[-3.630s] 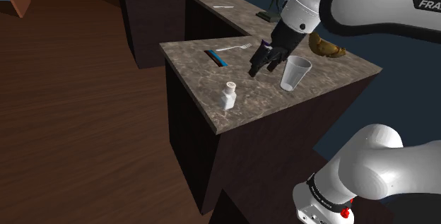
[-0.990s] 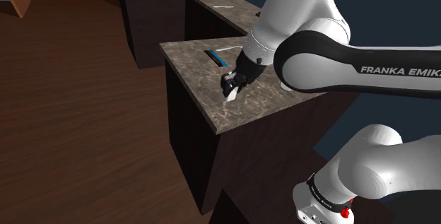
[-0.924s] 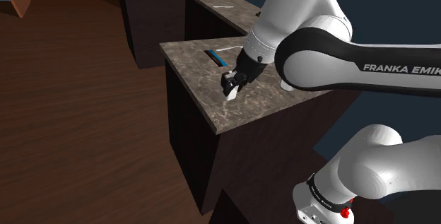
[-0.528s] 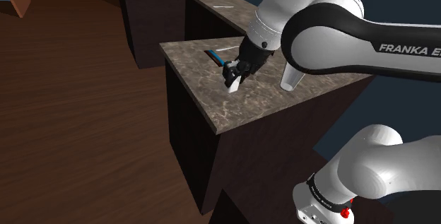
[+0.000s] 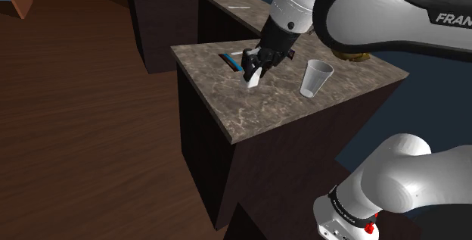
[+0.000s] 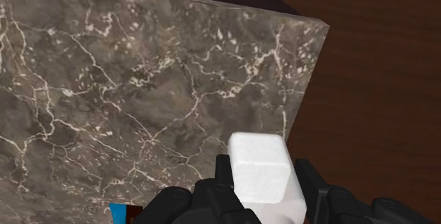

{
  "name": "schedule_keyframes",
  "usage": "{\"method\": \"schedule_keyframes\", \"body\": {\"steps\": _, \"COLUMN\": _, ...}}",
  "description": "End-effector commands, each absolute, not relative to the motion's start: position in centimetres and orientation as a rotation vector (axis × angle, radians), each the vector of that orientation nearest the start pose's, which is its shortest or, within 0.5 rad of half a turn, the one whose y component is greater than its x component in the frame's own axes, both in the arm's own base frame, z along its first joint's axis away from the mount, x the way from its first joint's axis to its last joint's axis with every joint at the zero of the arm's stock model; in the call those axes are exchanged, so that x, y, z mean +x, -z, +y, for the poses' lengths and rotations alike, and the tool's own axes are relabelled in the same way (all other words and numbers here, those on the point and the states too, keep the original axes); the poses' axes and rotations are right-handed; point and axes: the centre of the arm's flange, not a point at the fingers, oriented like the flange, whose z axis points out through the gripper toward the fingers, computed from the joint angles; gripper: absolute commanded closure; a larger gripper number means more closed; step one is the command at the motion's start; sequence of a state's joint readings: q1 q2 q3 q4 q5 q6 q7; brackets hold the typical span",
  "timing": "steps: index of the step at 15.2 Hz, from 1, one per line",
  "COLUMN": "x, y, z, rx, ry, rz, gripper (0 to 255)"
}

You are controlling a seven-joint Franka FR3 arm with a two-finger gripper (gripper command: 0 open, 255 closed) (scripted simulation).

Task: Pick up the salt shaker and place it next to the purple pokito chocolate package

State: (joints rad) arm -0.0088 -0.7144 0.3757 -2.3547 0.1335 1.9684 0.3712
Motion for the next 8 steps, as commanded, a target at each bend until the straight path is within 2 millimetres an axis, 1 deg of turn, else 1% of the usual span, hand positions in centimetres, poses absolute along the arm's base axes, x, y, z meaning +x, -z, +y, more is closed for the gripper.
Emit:
{"method": "schedule_keyframes", "body": {"steps": 1, "x": 33.7, "y": -59.6, "z": 17.2, "rx": -3.111, "ry": 0.492, "rz": 0.137, "gripper": 255}}
{"method": "schedule_keyframes", "body": {"steps": 8, "x": 33.7, "y": -63.3, "z": 17.2, "rx": -3.111, "ry": 0.492, "rz": 0.137, "gripper": 255}}
